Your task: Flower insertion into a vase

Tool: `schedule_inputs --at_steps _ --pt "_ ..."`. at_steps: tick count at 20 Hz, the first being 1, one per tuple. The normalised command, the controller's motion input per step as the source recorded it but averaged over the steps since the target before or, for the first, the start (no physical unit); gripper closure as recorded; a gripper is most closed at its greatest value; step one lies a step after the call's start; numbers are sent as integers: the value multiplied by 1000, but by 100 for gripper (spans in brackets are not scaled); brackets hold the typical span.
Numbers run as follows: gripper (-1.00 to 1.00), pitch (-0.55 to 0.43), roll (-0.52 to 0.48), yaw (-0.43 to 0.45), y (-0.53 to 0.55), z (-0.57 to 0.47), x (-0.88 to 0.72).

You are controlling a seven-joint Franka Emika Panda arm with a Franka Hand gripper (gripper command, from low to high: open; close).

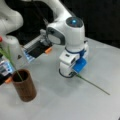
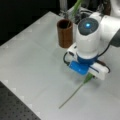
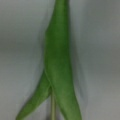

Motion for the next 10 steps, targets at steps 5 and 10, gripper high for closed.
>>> schedule_inputs --at_steps 5,10 --pt "-100 -155 -206 28 83 -170 59" --pt "-100 -122 -208 27 123 -300 42"
